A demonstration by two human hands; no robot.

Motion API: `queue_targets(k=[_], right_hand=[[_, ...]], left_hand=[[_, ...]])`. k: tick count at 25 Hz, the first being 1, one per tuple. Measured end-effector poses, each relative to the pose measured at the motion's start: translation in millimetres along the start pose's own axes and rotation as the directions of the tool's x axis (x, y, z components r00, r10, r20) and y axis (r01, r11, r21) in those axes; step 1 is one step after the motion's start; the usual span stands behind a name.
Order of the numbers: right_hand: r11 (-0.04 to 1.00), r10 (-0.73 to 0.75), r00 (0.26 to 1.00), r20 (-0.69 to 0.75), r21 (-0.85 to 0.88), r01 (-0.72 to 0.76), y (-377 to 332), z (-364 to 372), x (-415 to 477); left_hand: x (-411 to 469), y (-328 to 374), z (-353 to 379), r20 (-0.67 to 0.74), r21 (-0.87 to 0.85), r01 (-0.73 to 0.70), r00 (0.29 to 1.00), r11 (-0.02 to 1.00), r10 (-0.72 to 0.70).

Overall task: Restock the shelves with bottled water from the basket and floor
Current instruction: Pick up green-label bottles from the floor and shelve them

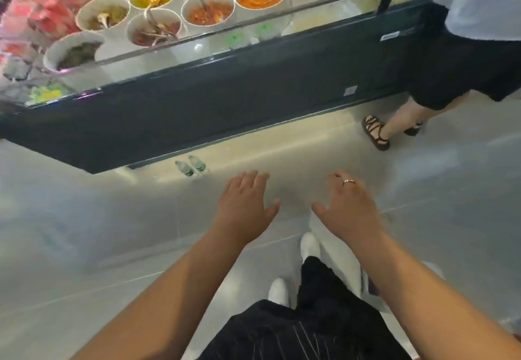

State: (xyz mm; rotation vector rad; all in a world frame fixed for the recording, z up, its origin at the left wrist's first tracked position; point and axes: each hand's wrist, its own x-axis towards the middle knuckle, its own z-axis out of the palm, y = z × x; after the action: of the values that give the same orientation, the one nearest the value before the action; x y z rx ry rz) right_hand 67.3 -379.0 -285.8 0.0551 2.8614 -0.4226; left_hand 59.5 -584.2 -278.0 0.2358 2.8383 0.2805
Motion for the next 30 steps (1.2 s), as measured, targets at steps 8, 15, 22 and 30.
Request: queue_targets(k=[8, 15, 22, 30], right_hand=[[0.909, -0.388, 0.896, 0.217, -0.070, 0.411, -96.6, -0.1, 119.6], [0.724, -0.609, 0.720, 0.331, -0.138, 0.676, -197.3, 20.2, 168.2], [0.672, -0.601, 0.676, 0.426, -0.189, 0.716, -320.2, 92.2, 208.8], [0.842, -0.431, 0.791, 0.433, -0.121, 0.525, -416.4, 221.6, 286.5]], left_hand=[[20.7, -79.3, -28.4, -0.072, -0.082, 0.430, 0.897, 0.899, -0.435], [4.8, -144.2, -34.0, -0.104, -0.176, 0.649, 0.736, 0.740, -0.669], [16.1, -280.0, -24.0, 0.014, -0.209, 0.685, 0.716, 0.698, -0.698], [110.1, -445.5, 32.7, 0.086, -0.230, 0.578, 0.813, 0.783, -0.576]])
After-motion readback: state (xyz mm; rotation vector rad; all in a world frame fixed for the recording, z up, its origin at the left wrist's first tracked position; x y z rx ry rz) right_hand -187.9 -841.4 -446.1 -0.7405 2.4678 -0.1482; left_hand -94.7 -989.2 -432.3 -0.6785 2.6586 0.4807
